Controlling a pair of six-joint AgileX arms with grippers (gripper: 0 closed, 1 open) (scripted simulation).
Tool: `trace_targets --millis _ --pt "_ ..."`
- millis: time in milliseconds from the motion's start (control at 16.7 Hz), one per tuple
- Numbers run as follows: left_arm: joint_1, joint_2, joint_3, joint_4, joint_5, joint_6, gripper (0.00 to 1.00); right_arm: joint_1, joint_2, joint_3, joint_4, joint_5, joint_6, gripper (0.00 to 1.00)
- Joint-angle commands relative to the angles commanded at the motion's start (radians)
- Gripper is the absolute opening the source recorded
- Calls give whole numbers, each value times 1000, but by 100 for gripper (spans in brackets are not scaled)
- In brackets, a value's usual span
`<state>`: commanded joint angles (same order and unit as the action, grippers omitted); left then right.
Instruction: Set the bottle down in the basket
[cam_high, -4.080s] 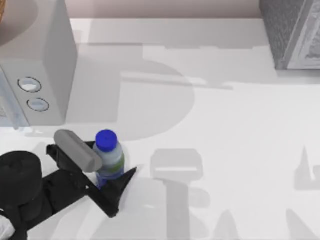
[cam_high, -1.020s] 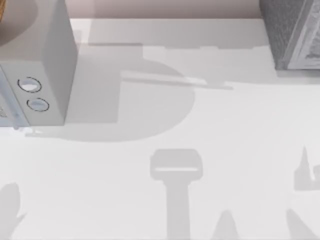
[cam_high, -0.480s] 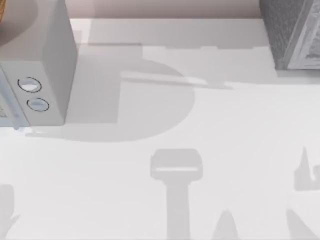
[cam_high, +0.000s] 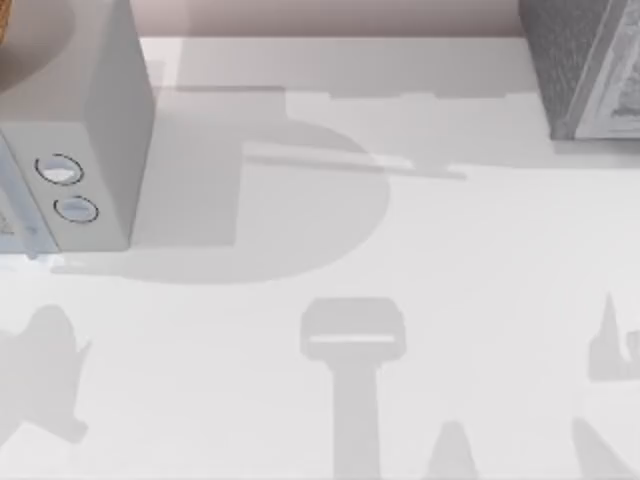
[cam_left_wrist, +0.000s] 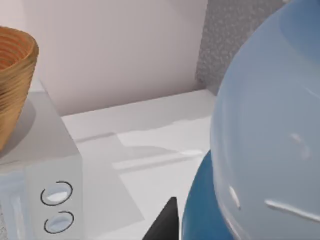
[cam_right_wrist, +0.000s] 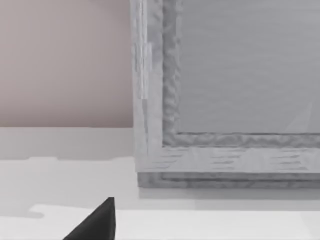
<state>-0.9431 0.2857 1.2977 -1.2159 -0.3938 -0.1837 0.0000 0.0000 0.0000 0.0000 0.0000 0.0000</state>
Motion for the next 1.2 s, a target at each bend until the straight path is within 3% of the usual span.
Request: trace_targets --millis 360,540,960,1200 --pt "582 616 334 340 183 48 0 0 0 0 0 0 0 100" --pt "800 842 439 443 306 77 0 0 0 0 0 0 0 100" --pt "1142 1149 605 542 626 212 0 0 0 0 0 0 0 100" --pt "1254 1257 635 548 753 297 0 0 0 0 0 0 0 100"
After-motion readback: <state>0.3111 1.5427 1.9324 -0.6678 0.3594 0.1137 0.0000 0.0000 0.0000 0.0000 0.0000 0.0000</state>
